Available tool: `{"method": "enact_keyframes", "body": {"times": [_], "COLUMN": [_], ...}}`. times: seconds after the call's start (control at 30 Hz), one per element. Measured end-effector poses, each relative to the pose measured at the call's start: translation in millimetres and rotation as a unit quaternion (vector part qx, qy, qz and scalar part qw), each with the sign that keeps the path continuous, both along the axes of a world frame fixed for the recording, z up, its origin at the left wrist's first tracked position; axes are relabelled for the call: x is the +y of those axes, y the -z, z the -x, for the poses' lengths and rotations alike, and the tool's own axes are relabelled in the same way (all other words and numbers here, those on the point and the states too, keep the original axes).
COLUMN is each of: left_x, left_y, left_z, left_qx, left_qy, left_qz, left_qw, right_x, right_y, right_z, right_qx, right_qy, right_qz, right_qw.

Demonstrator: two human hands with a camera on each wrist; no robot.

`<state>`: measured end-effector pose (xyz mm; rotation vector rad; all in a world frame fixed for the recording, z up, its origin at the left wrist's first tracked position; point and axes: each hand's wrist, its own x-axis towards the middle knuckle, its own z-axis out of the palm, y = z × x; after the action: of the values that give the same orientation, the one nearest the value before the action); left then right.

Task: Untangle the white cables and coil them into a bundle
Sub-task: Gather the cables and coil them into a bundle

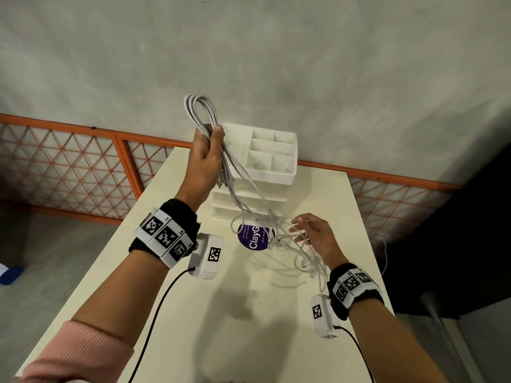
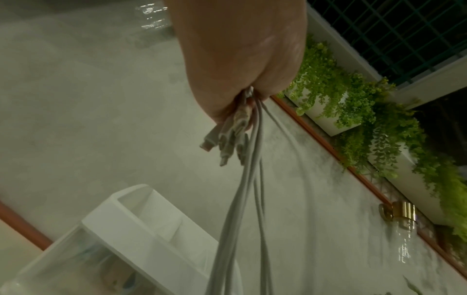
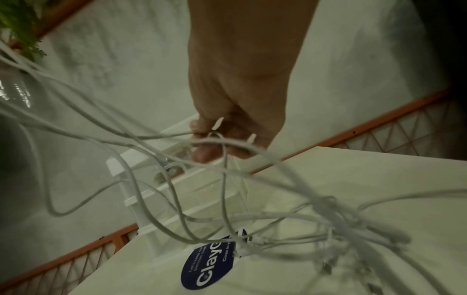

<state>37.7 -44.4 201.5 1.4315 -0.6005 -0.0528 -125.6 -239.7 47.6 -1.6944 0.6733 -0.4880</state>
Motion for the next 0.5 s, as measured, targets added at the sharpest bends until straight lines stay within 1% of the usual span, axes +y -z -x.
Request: {"method": "enact_keyframes", "body": {"times": [0.03, 0.07, 0.1, 0.13, 0.17, 0.2, 0.23, 0.27, 0.3, 0.33, 0.37, 0.43, 0.5], "left_x": [1, 1, 1, 1, 1, -1, -3, -5, -6, -7, -8, -9, -9], "left_y": [0, 1, 1, 2, 4, 5, 7, 7, 6, 5, 3, -2, -6], "left_z": [-1, -1, 0, 3, 6, 10, 14, 18, 22, 26, 28, 32, 34], "left_qx": [-0.001, -0.006, -0.016, -0.026, -0.032, -0.031, -0.029, -0.030, -0.033, -0.034, -0.033, -0.028, -0.026], "left_qy": [0.000, 0.004, 0.011, 0.022, 0.031, 0.038, 0.044, 0.055, 0.068, 0.082, 0.096, 0.115, 0.126], "left_qz": [0.001, 0.001, 0.000, -0.005, -0.012, -0.018, -0.022, -0.025, -0.028, -0.032, -0.035, -0.038, -0.034], "left_qw": [1.000, 1.000, 1.000, 0.999, 0.999, 0.999, 0.998, 0.998, 0.997, 0.996, 0.994, 0.992, 0.991], "right_x": [-5, -10, -15, -19, -18, -16, -14, -12, -6, 0, 6, 21, 30], "right_y": [4, 8, 11, 13, 14, 14, 12, 9, 2, -5, -12, -29, -32], "right_z": [0, 1, 1, 1, -1, -3, -7, -12, -17, -23, -29, -39, -45], "right_qx": [0.026, 0.073, 0.141, 0.206, 0.255, 0.275, 0.260, 0.212, 0.152, 0.099, 0.077, 0.090, 0.107], "right_qy": [0.032, 0.052, 0.044, 0.018, -0.007, -0.019, -0.012, -0.003, -0.003, -0.014, -0.037, -0.110, -0.184], "right_qz": [0.016, 0.045, 0.072, 0.086, 0.091, 0.105, 0.136, 0.164, 0.166, 0.138, 0.110, 0.080, 0.035], "right_qw": [0.999, 0.995, 0.986, 0.975, 0.963, 0.955, 0.956, 0.963, 0.974, 0.985, 0.990, 0.987, 0.977]}}
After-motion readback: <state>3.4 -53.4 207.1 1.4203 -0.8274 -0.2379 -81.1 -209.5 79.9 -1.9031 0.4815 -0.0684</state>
